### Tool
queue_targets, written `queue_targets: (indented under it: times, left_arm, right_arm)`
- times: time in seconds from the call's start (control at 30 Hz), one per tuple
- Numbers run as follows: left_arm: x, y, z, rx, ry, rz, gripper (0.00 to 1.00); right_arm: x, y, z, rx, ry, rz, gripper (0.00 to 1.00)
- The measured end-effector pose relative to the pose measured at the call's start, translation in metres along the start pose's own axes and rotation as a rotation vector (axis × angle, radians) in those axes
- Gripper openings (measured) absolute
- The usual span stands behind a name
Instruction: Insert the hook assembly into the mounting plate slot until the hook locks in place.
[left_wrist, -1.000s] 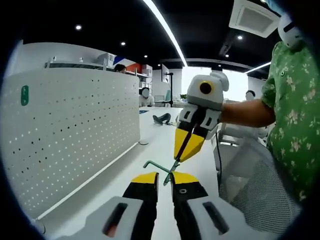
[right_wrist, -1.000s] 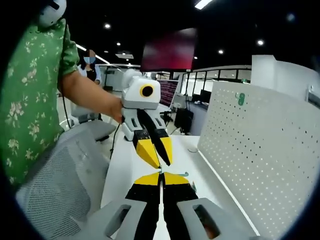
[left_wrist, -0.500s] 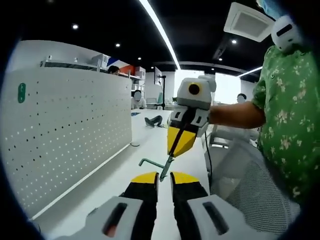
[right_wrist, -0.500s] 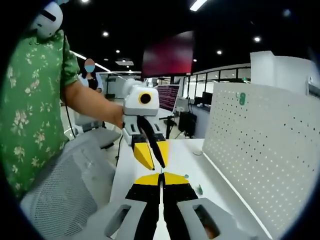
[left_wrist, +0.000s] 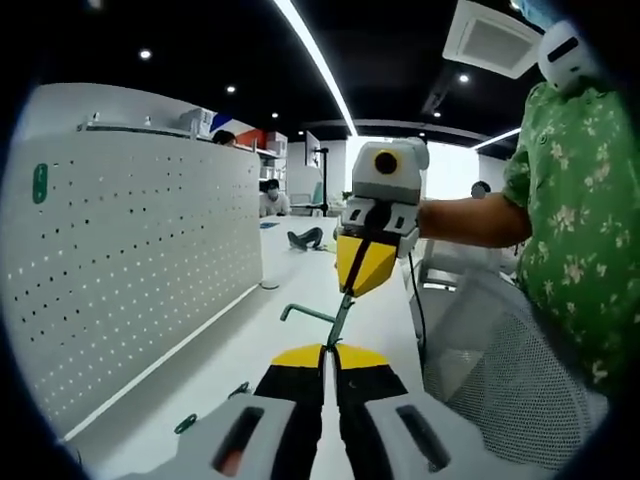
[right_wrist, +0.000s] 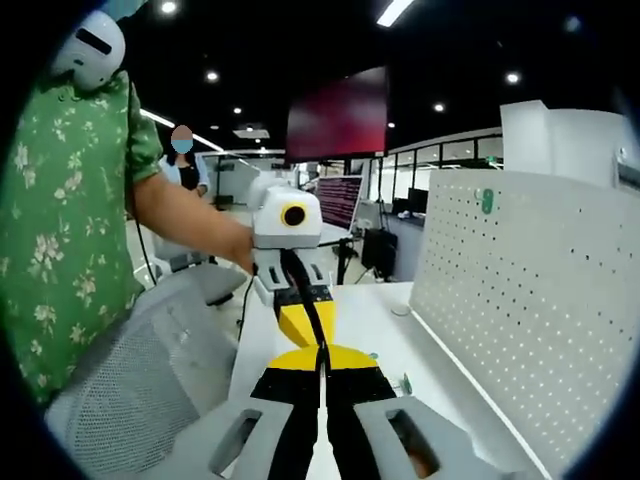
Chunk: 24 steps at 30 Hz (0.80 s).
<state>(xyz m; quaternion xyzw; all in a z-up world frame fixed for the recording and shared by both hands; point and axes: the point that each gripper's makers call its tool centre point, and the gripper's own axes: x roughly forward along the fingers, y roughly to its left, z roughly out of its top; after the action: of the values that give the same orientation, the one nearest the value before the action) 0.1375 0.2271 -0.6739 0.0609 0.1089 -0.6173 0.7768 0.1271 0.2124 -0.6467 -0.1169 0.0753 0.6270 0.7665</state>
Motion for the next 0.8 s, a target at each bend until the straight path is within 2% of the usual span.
queue_targets:
  times: [0.4, 0.8]
  left_arm:
    - [-0.007, 0.002, 0.011, -0.012, -0.048, 0.009, 0.03]
    - [-0.003, -0.001, 0.013, -0.017, -0.058, -0.006, 0.03]
  right_arm:
    - [-0.002, -0.004, -0.005, 0.021, -0.001, -0.009, 0.00]
    - [-0.006, -0.005, 0.001, 0.070, -0.062, -0.001, 0.00]
